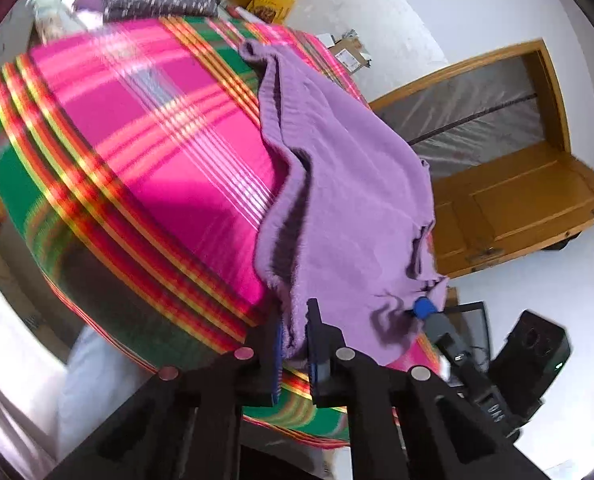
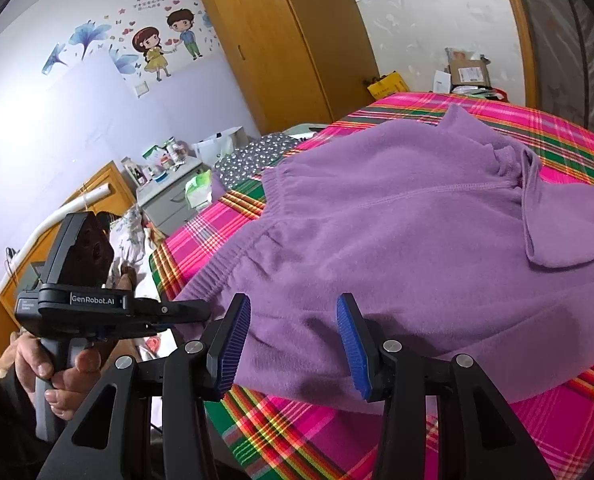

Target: Fold clothes

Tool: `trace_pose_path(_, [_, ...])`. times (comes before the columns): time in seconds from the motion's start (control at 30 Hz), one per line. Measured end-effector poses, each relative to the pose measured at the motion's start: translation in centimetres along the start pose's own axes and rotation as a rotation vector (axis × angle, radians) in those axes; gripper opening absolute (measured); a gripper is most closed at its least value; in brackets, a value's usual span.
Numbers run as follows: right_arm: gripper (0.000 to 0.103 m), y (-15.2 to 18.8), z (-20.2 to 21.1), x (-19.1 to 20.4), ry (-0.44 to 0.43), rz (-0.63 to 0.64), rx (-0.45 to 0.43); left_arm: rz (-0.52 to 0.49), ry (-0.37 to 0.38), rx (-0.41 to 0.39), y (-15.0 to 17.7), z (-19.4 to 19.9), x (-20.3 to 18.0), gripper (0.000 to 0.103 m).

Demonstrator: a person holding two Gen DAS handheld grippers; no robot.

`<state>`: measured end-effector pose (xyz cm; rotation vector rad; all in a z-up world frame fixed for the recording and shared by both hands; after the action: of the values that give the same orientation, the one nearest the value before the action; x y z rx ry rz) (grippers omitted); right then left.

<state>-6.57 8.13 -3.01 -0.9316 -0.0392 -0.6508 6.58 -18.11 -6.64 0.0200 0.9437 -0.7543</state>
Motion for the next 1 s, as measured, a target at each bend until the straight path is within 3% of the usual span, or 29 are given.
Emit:
trace_pose_path(0.23, [0.047,-2.0,0.0,0.6,0.028,0.066,0.003,-0.024,-0.039,-0.067,-1.7,2.6,1.3,0.008])
trace_pose_path(0.6, [0.047,-10.3,-1.6,2.7,0.028,0.308,-0.013,0.037,-0.094,-0.124,-2.9,6.0,4.7,0.008])
trace_pose_path(0.8, [0.047,-14.5,-6.9,3.7,0.016,0.466,0.067,0.038,-0.119,-0.149,-3.9,7.1,5.7,0.008])
trace_pose_path(1.0, [0.047,-17.5,-14.2,4.2,-0.056,0.570,0.190,-0.037,-0.141,-0.131,-3.5,6.7,4.8,0.008])
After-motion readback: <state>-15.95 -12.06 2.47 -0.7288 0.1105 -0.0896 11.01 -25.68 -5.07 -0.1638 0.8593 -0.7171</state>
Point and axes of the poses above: each gripper's, at about its wrist camera, not at the fingertips, and z roughly against the way its jaws point, x to its left, y to its underside, the point moved 1 cm from there along -z, roughly the way its jaws point
